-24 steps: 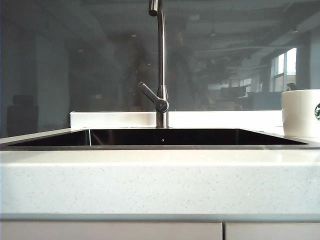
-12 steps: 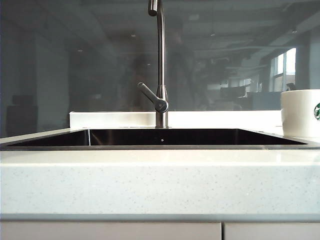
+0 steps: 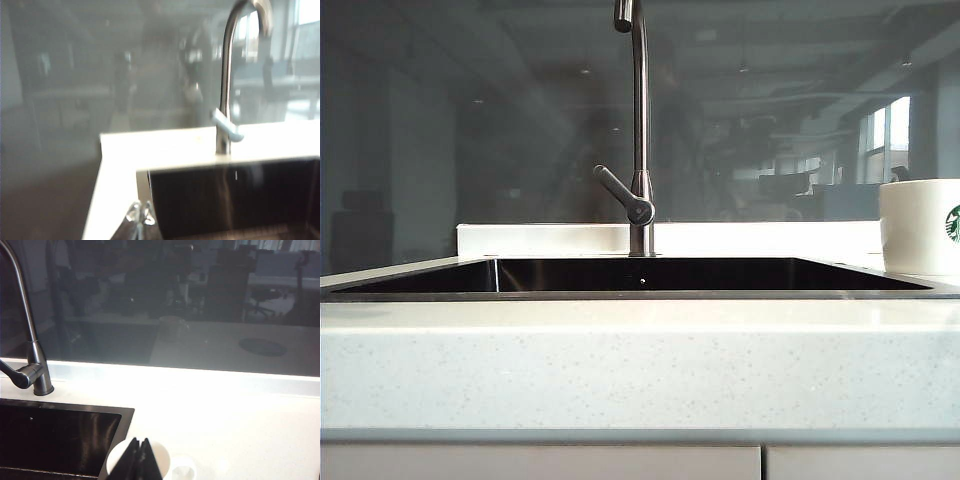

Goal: Pick up the mug next to the sink, go to the faucet to get some water, pour the water into the sink, and finally put the mug back to its place.

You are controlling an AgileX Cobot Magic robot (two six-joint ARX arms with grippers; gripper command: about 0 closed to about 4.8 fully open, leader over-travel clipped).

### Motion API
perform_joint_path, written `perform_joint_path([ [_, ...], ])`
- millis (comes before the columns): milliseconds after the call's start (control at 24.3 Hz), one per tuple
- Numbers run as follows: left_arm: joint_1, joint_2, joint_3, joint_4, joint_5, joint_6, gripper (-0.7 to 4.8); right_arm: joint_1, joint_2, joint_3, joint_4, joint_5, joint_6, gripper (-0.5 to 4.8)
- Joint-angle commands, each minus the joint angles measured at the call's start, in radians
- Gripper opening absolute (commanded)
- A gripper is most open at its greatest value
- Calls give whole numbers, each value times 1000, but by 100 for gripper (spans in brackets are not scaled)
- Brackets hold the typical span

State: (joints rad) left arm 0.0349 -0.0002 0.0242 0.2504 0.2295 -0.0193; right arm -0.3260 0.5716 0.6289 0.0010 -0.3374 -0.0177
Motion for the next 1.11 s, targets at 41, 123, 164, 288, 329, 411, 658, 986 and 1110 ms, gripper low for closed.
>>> perform_joint_path([
  [41, 1, 4, -14, -6, -22, -13, -3, 0, -3, 4, 18, 2, 3, -5],
  [123, 1, 4, -14, -11, -89, 8, -3, 0, -3, 4, 17, 2, 3, -5],
  [164, 1, 4, -14, -10, -130, 30, -3, 0, -3, 4, 17, 2, 3, -5],
  [288, 1, 4, -14, -12, -171, 58, -3, 0, -3, 4, 17, 2, 3, -5],
  [329, 1, 4, -14, -19, -170, 65, -3, 0, -3, 4, 17, 2, 3, -5],
  [411, 1, 4, -14, -47, -170, 64, -3, 0, -3, 4, 17, 2, 3, -5],
  [658, 1, 4, -14, -67, -170, 65, -3, 0, -3, 5, 17, 2, 3, -5],
  [986, 1, 4, -14, -34, -162, 64, -3, 0, -3, 4, 17, 2, 3, -5],
  [1110, 1, 4, -14, -37, -163, 64, -3, 0, -3, 5, 17, 2, 3, -5],
])
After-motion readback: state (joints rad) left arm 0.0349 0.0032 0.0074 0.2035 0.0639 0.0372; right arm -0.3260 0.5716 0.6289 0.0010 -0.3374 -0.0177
